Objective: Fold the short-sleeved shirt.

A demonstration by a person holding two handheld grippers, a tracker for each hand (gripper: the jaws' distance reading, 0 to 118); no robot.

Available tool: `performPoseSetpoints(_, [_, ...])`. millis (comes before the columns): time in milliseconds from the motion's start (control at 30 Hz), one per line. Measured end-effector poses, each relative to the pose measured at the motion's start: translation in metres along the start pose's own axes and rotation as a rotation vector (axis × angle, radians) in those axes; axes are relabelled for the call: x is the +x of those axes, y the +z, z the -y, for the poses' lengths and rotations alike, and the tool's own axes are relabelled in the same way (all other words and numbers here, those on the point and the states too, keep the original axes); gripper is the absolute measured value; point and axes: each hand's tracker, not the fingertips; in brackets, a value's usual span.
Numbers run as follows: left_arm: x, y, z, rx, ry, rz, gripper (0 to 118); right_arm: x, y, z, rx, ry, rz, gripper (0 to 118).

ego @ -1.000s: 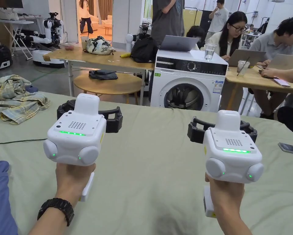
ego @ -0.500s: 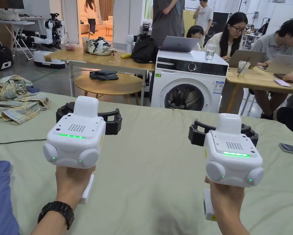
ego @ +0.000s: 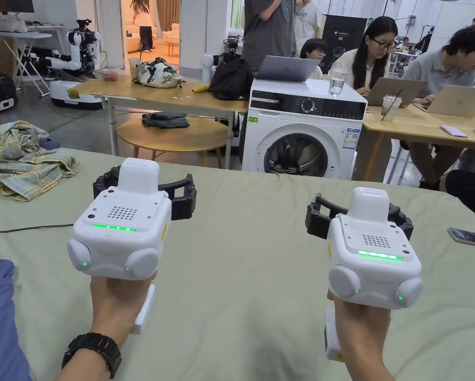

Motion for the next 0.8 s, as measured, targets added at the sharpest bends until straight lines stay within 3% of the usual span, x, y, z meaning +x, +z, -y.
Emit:
performPoseSetpoints(100, [0.001, 0.0, 0.0, 0.0, 0.002, 0.009, 88, 0.0, 0.004, 0.001, 0.012, -0.003, 0.008, 88])
performPoseSetpoints(167, [0.002, 0.002, -0.002, -0.001, 0.009, 0.009, 64, -0.003, 0.011, 0.0, 0.025, 0.009, 0.021, 52])
performPoseSetpoints(233, [0.004, 0.003, -0.002, 0.003, 0.005, -0.003, 21, -0.005, 0.012, 0.0, 0.037, 0.035, 0.064, 3])
performPoseSetpoints(333, [0.005, 0.004, -0.001, 0.013, -0.006, -0.022, 0, 0.0, 0.012, 0.002, 0.041, 0.015, 0.032, 0])
performPoseSetpoints(533, [0.005, 0.006, -0.001, 0.017, -0.021, -0.004, 0, -0.005, 0.014, 0.001, 0.036, 0.045, 0.007, 0])
performPoseSetpoints(800, [-0.016, 0.009, -0.007, -0.013, 0.0, -0.022, 0, -0.023, 0.007, -0.003, -0.003, 0.011, -0.021, 0])
